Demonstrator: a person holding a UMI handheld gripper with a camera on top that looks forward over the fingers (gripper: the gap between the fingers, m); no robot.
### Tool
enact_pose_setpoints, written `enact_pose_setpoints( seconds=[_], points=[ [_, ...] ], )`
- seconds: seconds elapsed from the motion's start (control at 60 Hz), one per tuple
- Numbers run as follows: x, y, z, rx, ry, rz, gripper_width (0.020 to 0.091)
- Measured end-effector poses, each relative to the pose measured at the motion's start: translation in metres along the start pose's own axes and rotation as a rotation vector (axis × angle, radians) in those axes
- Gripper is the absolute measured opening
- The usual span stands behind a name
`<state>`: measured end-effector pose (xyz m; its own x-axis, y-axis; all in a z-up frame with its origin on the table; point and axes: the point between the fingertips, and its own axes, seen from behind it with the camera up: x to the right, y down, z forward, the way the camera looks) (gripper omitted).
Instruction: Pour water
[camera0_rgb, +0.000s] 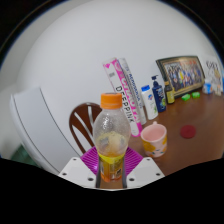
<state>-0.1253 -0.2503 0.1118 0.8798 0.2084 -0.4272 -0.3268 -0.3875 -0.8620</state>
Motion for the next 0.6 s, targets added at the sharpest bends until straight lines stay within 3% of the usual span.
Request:
enact_pose_setpoints(
  seconds=[0.25,0.6],
  points=[
    [-0.034,-0.077,0.048,0.033,-0.255,0.870,0.0289],
    [0.007,-0.069,0.102,0.017,-0.312,1.559,0.0289]
  ],
)
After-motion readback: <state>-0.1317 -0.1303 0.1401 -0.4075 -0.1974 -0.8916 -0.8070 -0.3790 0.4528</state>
